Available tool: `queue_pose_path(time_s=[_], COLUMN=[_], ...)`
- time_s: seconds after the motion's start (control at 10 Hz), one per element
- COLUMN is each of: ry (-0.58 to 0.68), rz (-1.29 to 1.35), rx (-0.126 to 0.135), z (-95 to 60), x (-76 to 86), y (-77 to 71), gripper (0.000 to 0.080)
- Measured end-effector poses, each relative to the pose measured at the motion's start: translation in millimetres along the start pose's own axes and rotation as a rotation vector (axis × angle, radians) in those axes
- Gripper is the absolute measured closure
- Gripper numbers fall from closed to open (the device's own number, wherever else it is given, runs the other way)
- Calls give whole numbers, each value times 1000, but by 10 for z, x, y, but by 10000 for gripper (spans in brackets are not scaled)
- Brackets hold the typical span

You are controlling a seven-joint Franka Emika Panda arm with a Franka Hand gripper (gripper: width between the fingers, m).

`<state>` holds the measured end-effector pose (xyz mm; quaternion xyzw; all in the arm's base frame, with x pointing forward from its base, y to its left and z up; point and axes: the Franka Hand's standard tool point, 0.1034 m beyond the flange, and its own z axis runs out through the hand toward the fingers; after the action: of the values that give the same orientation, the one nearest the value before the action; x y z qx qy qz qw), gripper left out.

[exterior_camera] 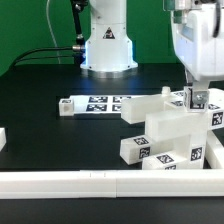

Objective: Assemble chair

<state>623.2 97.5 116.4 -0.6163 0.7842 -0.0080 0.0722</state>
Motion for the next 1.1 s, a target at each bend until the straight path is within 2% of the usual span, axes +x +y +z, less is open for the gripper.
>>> queue_pose_path(time_s=[0.1, 0.2, 0.3, 0.4, 0.5, 0.6, 0.7, 0.8, 0.9, 1.0, 1.1], ry=[-12, -29, -42, -46, -46, -46, -45, -44, -43, -40, -38], rz=[94, 211, 242, 212, 200, 198, 174, 133, 70, -70, -226], rx=[24, 25, 37, 36, 36, 36, 36, 38, 41, 43, 36], z=[2, 5, 10, 11, 14, 14, 14, 13, 0, -20, -24], x=[-33, -66, -106, -129, -128, -130, -130, -127, -108, -68, -41], y=[-14, -12, -21, -11, -9, -8, -8, -10, -28, -64, -72], gripper=[517, 517, 517, 517, 442, 442, 300, 199, 199, 158, 152])
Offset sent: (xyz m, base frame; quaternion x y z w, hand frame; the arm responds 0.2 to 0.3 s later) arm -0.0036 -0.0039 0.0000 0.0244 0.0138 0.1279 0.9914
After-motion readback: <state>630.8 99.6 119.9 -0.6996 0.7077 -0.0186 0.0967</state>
